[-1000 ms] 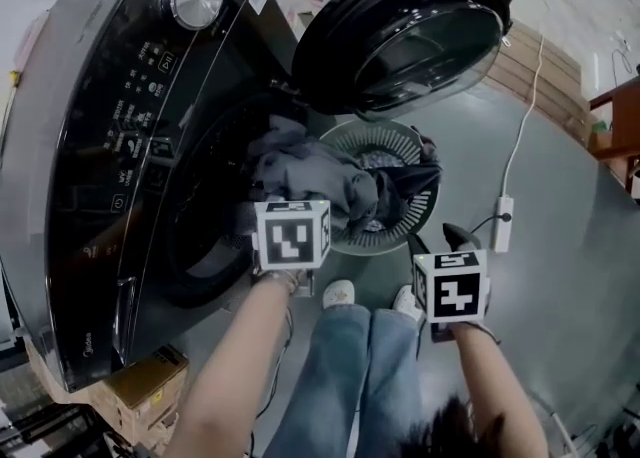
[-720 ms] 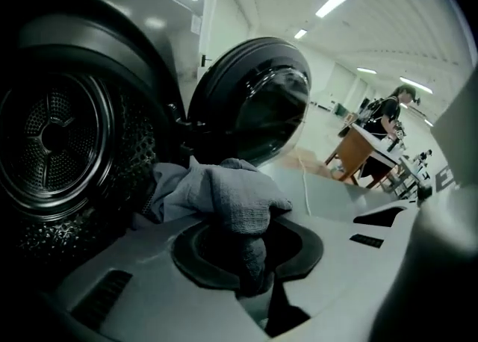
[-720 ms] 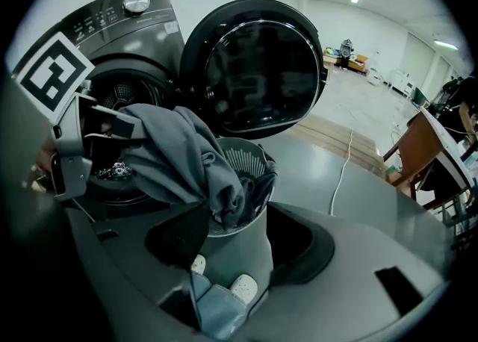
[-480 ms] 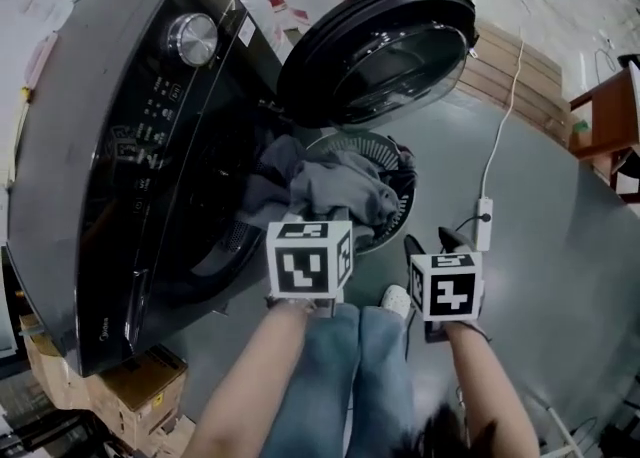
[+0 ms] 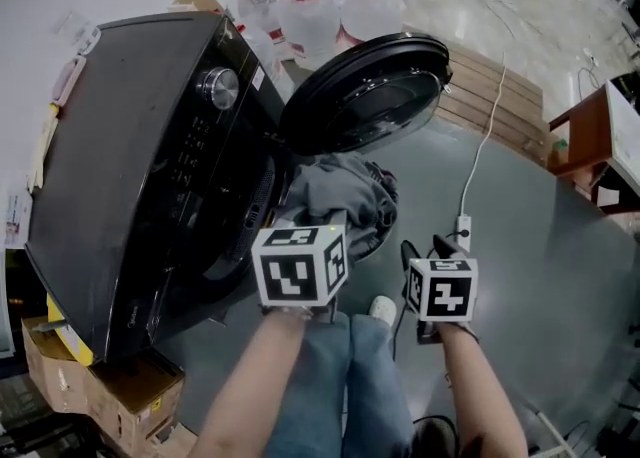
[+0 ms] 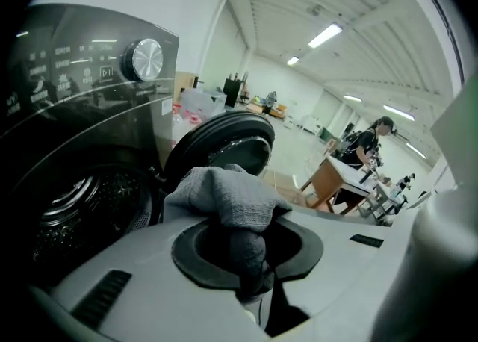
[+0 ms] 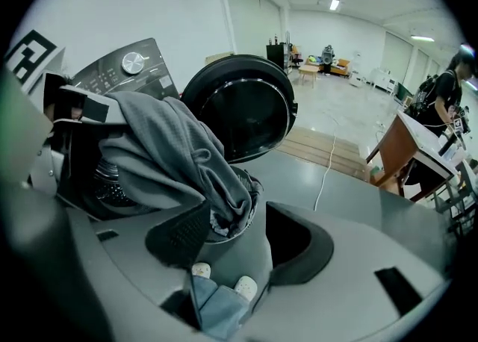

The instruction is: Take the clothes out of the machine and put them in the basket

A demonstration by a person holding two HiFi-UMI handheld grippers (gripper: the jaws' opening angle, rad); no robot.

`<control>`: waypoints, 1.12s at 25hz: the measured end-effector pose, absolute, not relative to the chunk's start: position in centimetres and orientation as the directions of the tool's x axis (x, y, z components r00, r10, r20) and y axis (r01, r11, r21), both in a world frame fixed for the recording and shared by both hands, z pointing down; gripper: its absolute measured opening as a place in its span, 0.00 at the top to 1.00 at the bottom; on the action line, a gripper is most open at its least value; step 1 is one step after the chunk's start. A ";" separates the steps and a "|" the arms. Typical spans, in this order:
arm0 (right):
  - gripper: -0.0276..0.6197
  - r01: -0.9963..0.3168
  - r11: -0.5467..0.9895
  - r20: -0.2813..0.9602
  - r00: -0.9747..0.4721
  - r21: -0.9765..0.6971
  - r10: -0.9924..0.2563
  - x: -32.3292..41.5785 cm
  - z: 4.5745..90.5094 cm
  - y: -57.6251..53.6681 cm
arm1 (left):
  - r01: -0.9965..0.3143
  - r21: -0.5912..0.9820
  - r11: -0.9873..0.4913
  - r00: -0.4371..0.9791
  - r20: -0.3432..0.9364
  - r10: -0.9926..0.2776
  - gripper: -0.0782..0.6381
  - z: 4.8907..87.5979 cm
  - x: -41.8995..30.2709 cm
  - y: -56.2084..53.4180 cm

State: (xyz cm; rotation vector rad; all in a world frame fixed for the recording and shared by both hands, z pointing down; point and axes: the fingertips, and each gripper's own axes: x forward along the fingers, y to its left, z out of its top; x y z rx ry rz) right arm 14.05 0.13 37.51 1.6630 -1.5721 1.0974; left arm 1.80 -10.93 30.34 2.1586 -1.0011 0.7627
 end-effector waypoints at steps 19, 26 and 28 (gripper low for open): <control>0.60 -0.984 -0.114 0.898 -0.076 -0.138 -0.433 12.3 42.9 -0.2 | -0.780 0.340 -0.525 0.556 0.761 -0.334 0.80 36.9 0.9 -11.0; 0.60 -0.983 -0.120 0.909 -0.079 -0.139 -0.409 12.2 47.0 -0.6 | -0.814 0.304 -0.495 0.482 0.828 -0.285 0.80 44.6 -1.3 -11.6; 0.60 -0.981 -0.126 0.906 -0.084 -0.149 -0.414 12.1 48.0 -0.9 | -0.817 0.293 -0.497 0.466 0.842 -0.270 0.80 46.7 -1.5 -11.8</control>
